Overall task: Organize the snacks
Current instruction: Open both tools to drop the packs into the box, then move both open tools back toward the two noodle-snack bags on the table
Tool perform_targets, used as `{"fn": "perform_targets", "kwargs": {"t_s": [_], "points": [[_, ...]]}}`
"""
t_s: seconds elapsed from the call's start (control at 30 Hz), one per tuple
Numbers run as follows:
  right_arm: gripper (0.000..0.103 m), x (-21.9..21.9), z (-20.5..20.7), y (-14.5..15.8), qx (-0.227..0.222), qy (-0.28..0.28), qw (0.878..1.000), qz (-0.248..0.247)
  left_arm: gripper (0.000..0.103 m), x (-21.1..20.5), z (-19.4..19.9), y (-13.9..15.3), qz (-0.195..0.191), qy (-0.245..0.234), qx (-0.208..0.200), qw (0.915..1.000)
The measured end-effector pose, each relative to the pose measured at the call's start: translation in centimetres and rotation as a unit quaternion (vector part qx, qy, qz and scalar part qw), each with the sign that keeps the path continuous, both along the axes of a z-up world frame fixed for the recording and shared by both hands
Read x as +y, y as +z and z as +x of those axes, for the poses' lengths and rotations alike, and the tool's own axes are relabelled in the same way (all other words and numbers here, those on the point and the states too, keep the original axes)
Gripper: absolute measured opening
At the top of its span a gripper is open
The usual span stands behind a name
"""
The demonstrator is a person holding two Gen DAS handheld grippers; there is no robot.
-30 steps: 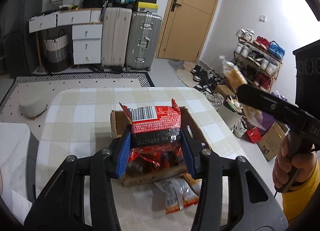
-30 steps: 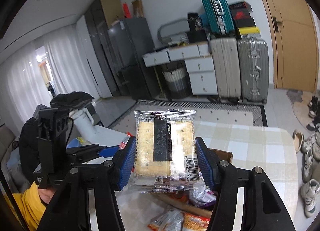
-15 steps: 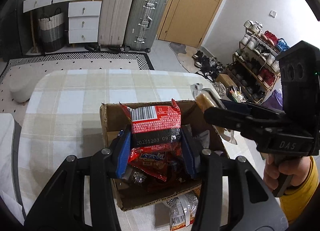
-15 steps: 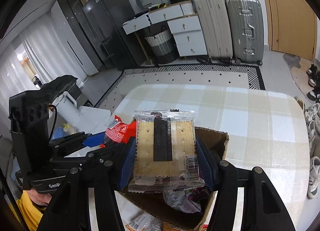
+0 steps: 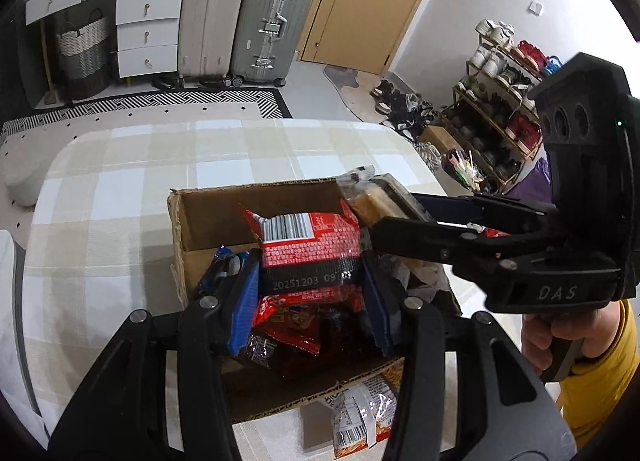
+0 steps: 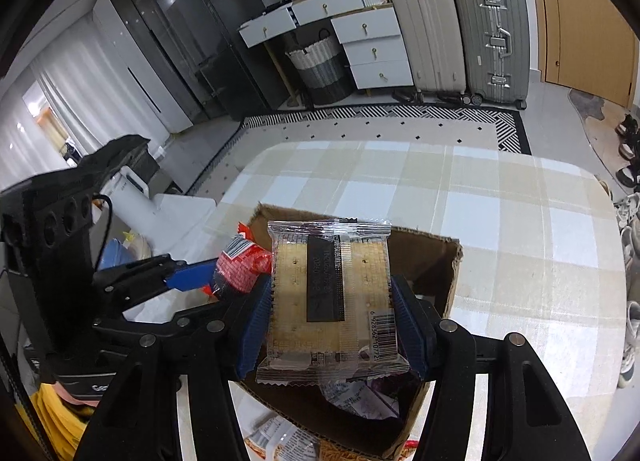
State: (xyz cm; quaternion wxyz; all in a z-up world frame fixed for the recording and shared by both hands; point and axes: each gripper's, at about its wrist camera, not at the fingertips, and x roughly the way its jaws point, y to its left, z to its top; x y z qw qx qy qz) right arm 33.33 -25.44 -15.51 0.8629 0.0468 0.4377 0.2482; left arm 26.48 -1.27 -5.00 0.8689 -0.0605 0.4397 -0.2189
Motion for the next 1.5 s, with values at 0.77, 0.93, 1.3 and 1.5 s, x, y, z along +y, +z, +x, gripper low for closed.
{"fn": "perform_targets", "kwargs": {"t_s": [0.77, 0.93, 1.3, 1.5], "points": [[0.067, -1.2, -2.4, 2.5, -0.044, -0.02, 0.998, 0.03, 0.053, 0.5, -3.1, 1.8, 0.023, 0.008, -0.027, 0.9993], [0.067, -1.2, -4.3, 4.2, -0.071, -0.019, 0.997, 0.033, 0.062, 0.9, -5.3, 3.8, 0.028, 0.021, -0.054, 0.9979], [0.074, -0.8, -11.5, 9.3, -0.158, -0.009, 0.987, 0.038, 0.076, 0.6, -13.3, 10.2, 0.037, 0.032, -0.128, 0.9905], [0.08, -0.6, -16.1, 11.7, -0.2, -0.004, 0.979, 0.043, 0.079, 0.3, -18.2, 13.8, 0.039, 0.033, -0.157, 0.9863]]}}
